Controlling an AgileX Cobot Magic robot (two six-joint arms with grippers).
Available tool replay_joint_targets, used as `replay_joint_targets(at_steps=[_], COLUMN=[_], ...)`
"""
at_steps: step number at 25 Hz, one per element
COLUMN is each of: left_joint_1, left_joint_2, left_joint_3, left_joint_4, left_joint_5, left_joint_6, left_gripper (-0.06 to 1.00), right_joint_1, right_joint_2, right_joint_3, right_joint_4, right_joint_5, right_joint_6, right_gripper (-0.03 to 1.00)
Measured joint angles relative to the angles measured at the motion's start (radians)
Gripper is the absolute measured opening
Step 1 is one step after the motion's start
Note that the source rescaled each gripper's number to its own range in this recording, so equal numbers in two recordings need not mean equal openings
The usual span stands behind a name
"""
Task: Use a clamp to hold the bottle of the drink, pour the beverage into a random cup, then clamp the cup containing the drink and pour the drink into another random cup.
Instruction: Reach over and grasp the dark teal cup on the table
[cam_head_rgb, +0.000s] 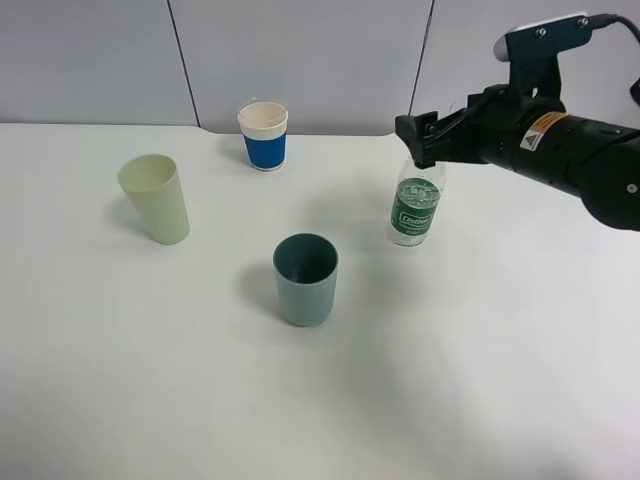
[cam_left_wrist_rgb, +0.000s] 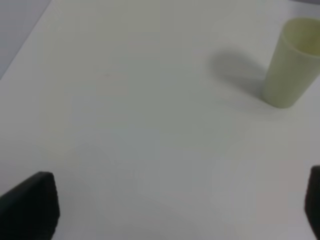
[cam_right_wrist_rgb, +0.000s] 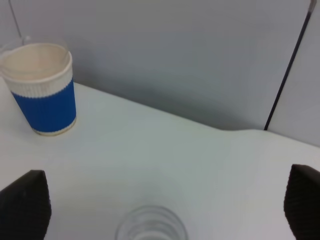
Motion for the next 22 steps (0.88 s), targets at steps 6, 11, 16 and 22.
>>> replay_joint_targets(at_steps=[6,11,16,22], left_joint_1=[0.000,0.000,0.000,0.000], left_joint_2=[0.000,0.000,0.000,0.000], left_joint_3=[0.000,0.000,0.000,0.000], left_joint_4=[0.000,0.000,0.000,0.000], left_joint_5=[0.000,0.000,0.000,0.000], left_joint_6=[0.000,0.000,0.000,0.000], left_gripper=[1.00,1.00,1.00,1.00], right_joint_1=[-0.007,-0.098,-0.220,-0.344], right_joint_2=[-0.183,-0.265,-0.361,-0.561], right_joint_3=[0.000,0.000,0.000,0.000], right_joint_4=[0.000,0.001,0.008,0.008], right_joint_5=[0.069,0.220,0.352,0.482], right_joint_6=[0.000,0.052,0.111,0.115], right_gripper=[1.00,1.00,1.00,1.00])
